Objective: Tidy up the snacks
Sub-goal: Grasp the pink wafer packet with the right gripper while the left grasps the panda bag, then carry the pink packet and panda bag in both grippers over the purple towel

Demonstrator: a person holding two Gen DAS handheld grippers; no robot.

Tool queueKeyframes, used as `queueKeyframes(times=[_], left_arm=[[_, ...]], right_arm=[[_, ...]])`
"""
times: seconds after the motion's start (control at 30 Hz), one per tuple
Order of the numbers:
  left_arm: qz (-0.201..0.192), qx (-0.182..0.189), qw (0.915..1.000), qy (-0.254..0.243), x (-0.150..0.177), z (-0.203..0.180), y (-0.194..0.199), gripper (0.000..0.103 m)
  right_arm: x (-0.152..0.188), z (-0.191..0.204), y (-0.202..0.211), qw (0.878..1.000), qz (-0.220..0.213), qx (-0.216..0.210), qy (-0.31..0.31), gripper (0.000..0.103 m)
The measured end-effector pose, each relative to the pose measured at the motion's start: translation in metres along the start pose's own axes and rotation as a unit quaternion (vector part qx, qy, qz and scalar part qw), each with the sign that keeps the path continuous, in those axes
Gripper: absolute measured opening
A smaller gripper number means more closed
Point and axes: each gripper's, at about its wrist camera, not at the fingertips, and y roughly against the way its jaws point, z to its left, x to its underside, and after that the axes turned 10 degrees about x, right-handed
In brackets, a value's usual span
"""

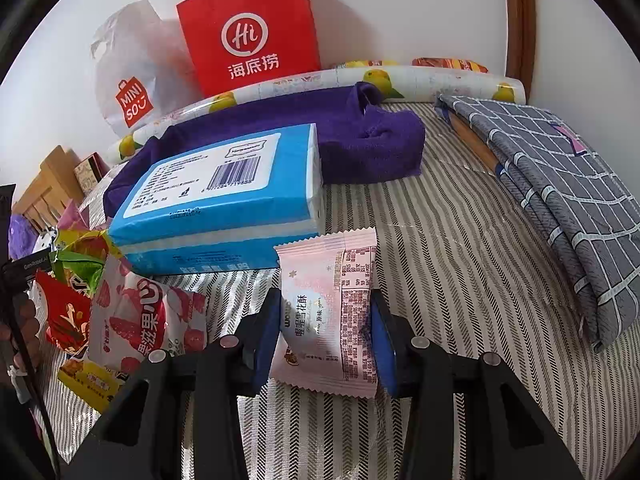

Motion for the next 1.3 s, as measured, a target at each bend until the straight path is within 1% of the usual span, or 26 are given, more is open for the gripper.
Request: queueKeyframes(times=[0.07, 0.17, 0.27, 0.33, 0.43, 0.53, 0.6, 0.73, 0.83, 0.93, 1.13, 1.3], left_arm=[[0.004, -0.001, 1.0000, -0.006, 0.003, -0.002, 0.004, 0.066], [0.013, 0.009, 0.9998, -0.009, 0.008, -0.005, 0.012, 0.066], [0.007, 0.013, 0.9998, -0.015, 0.014, -0.010, 0.024, 0.066], [0.006, 0.017, 0.9998, -0.014, 0.016, -0.013, 0.030, 0.066], [0.001, 0.029, 0.9995, -0.010, 0.018, -0.017, 0.041, 0.066], [-0.008, 0.038, 0.9991, -0.013, 0.018, -0.023, 0.055, 0.066], [-0.011, 0.043, 0.9989, -0.017, 0.017, -0.028, 0.064, 0.066], [-0.020, 0.066, 0.9972, -0.030, 0.014, -0.045, 0.082, 0.066], [-0.026, 0.093, 0.9944, -0.043, 0.010, -0.062, 0.095, 0.066], [-0.029, 0.115, 0.9915, -0.054, 0.004, -0.081, 0.103, 0.066], [-0.035, 0.134, 0.9867, -0.085, -0.016, -0.116, 0.109, 0.066], [-0.045, 0.151, 0.9836, -0.089, -0.036, -0.131, 0.111, 0.066]], right_arm=[[0.001, 0.000, 0.002, 1.000, -0.003, -0.008, 0.001, 0.042], [0.001, -0.003, 0.006, 1.000, -0.010, -0.018, -0.005, 0.042], [0.002, -0.004, 0.007, 1.000, -0.004, -0.017, -0.006, 0.042], [0.003, -0.008, 0.009, 0.999, 0.002, -0.031, -0.017, 0.042], [0.005, -0.008, 0.014, 1.000, 0.001, -0.023, -0.012, 0.042], [0.004, -0.009, 0.027, 1.000, -0.005, -0.024, -0.012, 0.042], [0.001, -0.010, 0.040, 0.999, -0.018, -0.025, -0.013, 0.042], [-0.007, -0.008, 0.065, 0.999, -0.038, -0.032, -0.015, 0.042], [-0.016, -0.001, 0.085, 0.998, -0.052, -0.038, -0.002, 0.042], [-0.025, 0.004, 0.102, 0.997, -0.069, -0.034, 0.003, 0.042], [-0.049, 0.001, 0.124, 0.995, -0.093, -0.039, -0.006, 0.043], [-0.070, -0.001, 0.127, 0.994, -0.098, -0.039, -0.008, 0.043]])
